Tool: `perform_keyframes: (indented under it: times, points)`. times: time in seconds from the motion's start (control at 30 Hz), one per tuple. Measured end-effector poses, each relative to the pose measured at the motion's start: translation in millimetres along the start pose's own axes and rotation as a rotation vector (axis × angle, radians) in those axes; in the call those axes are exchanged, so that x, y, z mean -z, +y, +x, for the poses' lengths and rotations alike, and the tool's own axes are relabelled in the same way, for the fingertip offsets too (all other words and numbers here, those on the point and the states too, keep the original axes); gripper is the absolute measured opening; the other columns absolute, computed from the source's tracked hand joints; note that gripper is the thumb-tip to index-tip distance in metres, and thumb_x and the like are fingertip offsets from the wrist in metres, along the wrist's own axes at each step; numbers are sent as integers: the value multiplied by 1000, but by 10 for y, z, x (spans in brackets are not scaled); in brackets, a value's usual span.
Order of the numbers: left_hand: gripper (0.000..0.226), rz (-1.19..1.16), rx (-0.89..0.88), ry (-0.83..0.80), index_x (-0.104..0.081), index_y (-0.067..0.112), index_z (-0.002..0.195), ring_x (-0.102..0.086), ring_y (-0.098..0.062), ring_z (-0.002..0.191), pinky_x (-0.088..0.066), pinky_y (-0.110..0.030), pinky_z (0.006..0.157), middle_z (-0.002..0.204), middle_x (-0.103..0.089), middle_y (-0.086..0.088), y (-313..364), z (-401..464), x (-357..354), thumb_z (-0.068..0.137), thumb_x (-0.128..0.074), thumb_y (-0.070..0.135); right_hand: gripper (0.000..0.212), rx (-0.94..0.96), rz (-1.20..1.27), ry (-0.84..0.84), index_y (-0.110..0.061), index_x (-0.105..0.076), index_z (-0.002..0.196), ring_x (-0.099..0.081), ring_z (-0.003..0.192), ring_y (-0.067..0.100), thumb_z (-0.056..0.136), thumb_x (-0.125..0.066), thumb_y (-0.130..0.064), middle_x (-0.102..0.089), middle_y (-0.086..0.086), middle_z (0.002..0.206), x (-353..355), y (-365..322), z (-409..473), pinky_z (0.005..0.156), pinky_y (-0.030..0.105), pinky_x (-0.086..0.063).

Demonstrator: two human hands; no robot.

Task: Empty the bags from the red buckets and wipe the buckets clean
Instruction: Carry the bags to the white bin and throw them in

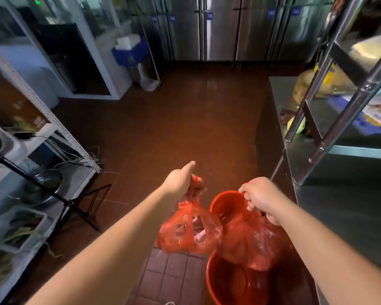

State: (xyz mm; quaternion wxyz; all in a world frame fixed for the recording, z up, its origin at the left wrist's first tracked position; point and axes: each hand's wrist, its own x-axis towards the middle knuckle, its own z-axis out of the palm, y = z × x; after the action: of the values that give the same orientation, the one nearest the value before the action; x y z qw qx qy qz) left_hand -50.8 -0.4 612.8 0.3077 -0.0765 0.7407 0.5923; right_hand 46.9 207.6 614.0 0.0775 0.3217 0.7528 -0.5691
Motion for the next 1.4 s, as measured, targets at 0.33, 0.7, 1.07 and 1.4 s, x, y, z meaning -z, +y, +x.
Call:
perform_keyframes:
  times: [0.33, 0.7, 1.07, 1.4]
  points:
    - [65, -430, 173, -215, -65, -7, 123, -74, -36, 100, -59, -42, 90, 118, -73, -29, -30, -684, 889, 110, -31, 46, 28, 9, -183, -167, 0, -61, 84, -54, 33, 14, 102, -41, -8, -62, 11, 68, -1115, -1188, -573, 37, 16, -38]
    - [49, -617, 90, -148, -56, 7, 86, -39, -21, 52, -43, -26, 49, 62, -34, -6, 106, -702, 1497, 108, -38, 47, 24, 187, -510, -194, -8, -71, 82, -70, 61, 26, 81, -49, -17, -74, 6, 66, -2101, -1793, -1127, 59, 33, -56]
    - [32, -709, 11, 5, -71, 5, 88, -68, -20, 53, -55, -28, 49, 66, -71, -7, 27, -484, 2172, 107, -50, 19, 25, 311, -584, -283, -13, -75, 91, -71, 89, 30, 83, -52, -17, -74, 7, 93, -2450, -2093, -1374, 80, 44, -60]
    - [43, 474, -263, 122, -61, 13, 67, -54, -22, 56, -42, -30, 58, 62, -60, -4, -254, -270, 2718, 104, -43, 28, 33, 312, -806, -69, -19, -69, 120, -63, 110, 27, 96, -46, -21, -67, 5, 121, -2298, -2104, -832, 94, 38, -53]
